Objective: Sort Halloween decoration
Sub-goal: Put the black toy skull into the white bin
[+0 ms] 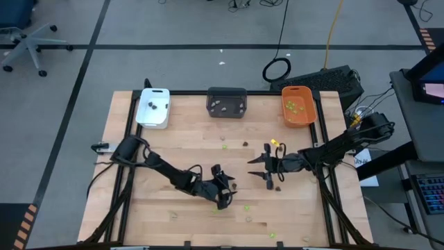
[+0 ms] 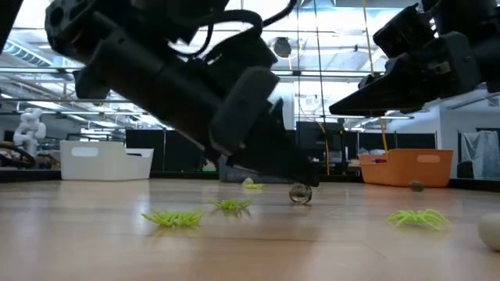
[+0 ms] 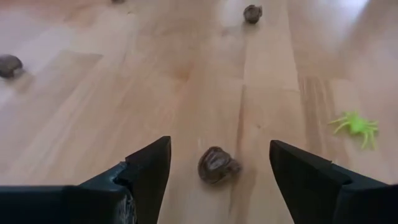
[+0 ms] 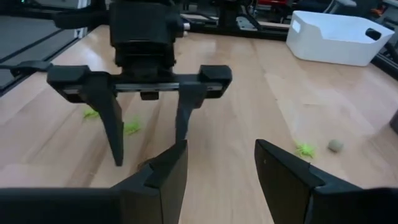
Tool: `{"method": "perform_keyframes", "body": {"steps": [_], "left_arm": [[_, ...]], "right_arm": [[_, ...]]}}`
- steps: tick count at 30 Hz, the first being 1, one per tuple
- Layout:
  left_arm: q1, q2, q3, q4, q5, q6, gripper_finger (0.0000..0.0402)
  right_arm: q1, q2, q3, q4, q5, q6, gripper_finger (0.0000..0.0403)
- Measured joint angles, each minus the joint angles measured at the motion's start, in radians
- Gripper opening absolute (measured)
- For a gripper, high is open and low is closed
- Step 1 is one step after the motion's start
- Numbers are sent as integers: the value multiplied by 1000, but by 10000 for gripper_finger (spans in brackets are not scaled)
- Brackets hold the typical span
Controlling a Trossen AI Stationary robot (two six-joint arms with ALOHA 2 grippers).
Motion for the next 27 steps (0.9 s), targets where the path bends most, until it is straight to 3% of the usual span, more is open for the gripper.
{"method": "perform_keyframes", "body": {"steps": [7, 11, 27], "left_arm": [[-2, 50, 15, 41, -10, -40, 270], [7, 74, 42, 46, 59, -32, 245], [26, 93, 53, -4, 82, 53, 47]], "right_arm": [[1, 0, 0, 0, 1, 0, 171], [2, 0, 0, 0, 1, 0, 171], [1, 0, 0, -16, 1, 0, 171]]}}
